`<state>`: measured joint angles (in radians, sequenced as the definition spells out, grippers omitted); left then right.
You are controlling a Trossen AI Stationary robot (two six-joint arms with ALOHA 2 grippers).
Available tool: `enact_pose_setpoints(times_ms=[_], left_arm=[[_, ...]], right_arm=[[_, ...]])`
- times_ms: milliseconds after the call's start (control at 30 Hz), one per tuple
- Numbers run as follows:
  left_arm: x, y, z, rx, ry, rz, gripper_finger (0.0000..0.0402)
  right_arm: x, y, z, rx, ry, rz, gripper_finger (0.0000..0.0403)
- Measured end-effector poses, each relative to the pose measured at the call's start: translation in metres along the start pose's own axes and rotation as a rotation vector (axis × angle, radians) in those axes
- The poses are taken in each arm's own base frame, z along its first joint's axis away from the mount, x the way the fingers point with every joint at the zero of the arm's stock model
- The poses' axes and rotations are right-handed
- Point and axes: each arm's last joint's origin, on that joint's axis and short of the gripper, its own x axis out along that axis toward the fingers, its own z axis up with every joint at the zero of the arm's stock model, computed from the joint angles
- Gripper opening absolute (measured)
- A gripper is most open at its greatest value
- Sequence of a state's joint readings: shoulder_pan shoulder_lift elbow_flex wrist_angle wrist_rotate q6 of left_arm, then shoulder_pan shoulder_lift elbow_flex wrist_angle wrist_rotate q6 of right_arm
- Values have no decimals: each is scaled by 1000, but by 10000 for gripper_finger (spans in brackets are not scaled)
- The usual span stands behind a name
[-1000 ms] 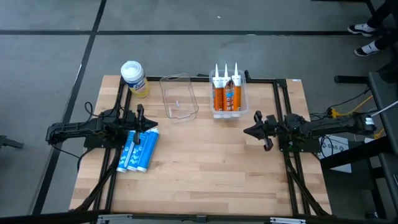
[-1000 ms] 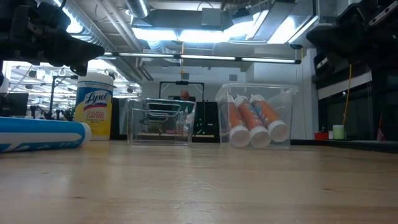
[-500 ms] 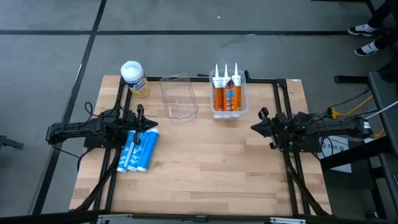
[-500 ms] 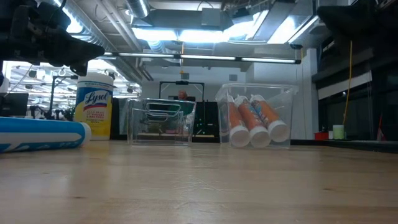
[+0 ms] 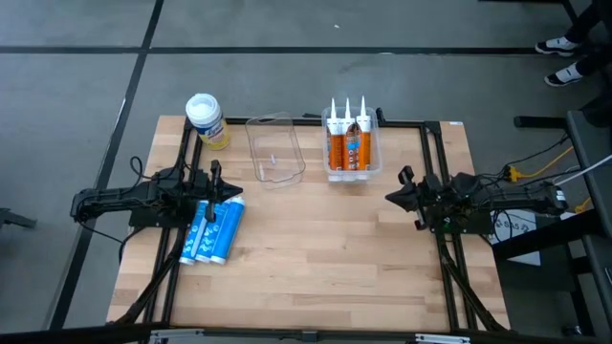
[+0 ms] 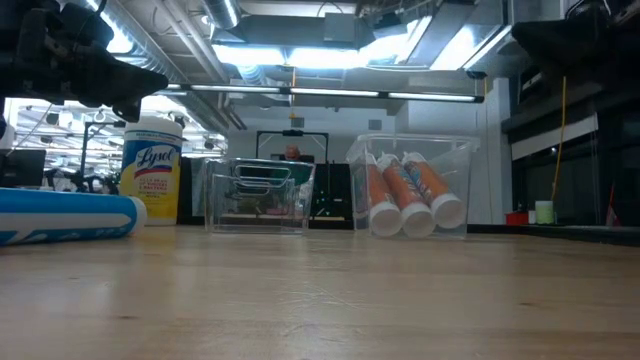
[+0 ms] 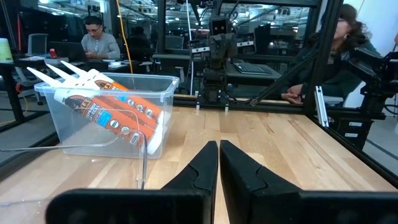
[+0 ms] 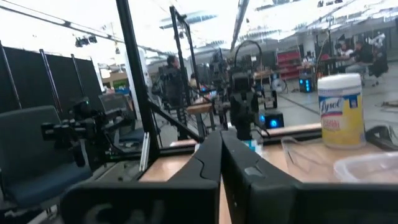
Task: Pick & place silicon tubes, Sealant and Lysol wipes
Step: Put the left blue sealant into the left transparent bin
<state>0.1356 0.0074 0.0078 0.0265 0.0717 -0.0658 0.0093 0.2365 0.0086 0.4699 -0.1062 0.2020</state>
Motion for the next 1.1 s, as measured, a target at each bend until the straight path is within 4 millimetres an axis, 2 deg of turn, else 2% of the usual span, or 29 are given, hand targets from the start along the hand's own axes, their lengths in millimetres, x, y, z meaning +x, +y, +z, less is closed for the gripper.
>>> enact_pose_setpoints(times_ms=[700,1100], left_arm=[[0,0,0,0,0,0,14],[0,0,0,0,0,-1,13]], right_arm=[[-10,-5,-18,17,192,-57,4],[-16,-6,-22,21,234,-77,4]])
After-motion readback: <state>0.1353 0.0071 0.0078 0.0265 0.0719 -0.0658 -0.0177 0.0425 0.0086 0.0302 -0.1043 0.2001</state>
